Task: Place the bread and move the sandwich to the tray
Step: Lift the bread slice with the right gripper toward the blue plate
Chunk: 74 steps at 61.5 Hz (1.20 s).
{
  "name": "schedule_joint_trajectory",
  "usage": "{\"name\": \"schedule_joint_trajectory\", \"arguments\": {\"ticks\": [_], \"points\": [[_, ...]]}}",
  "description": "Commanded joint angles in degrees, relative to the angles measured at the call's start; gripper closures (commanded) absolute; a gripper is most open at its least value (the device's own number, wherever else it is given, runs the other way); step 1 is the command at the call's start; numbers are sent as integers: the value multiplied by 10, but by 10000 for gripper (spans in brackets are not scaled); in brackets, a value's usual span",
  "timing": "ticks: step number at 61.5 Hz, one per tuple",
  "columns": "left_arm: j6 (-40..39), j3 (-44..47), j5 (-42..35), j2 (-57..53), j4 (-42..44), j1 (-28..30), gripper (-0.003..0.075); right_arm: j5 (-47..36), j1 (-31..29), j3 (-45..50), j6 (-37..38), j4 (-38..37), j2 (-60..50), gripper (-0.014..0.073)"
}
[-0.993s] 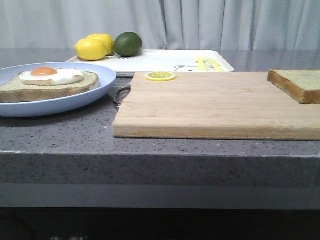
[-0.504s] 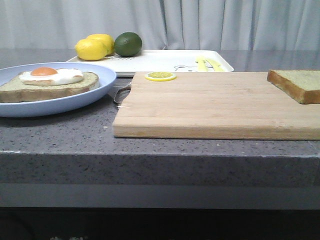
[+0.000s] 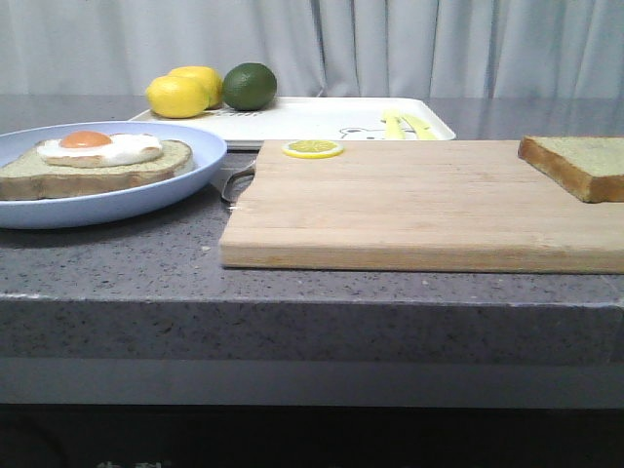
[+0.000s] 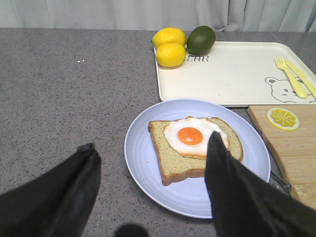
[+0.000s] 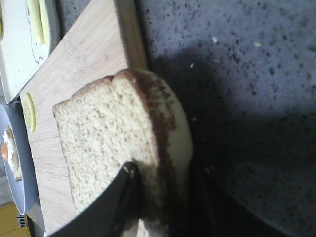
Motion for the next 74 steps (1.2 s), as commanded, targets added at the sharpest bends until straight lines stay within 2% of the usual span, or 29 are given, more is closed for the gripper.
{"name": "schedule_joint_trajectory", "arguments": {"ticks": [1, 8, 27, 41, 57, 66, 74], "points": [[-3, -15, -43, 5, -5, 0, 262, 87, 0, -12, -4, 37, -36, 407], [-3, -15, -43, 5, -5, 0, 262, 87, 0, -12, -4, 53, -57, 454], [-3, -15, -43, 5, -5, 0, 262, 87, 8, -12, -4, 88, -145, 652], [-3, -15, -43, 5, -5, 0, 262, 87, 62, -12, -1, 177, -210, 671], [-3, -15, -43, 5, -5, 0, 262, 67, 233, -11, -1, 293, -228, 671], [-3, -15, -43, 5, -5, 0, 262, -34, 356, -11, -1, 335, -228, 671], [-3, -15, -43, 5, -5, 0, 262, -161, 466, -11, -1, 388, -225, 671]]}}
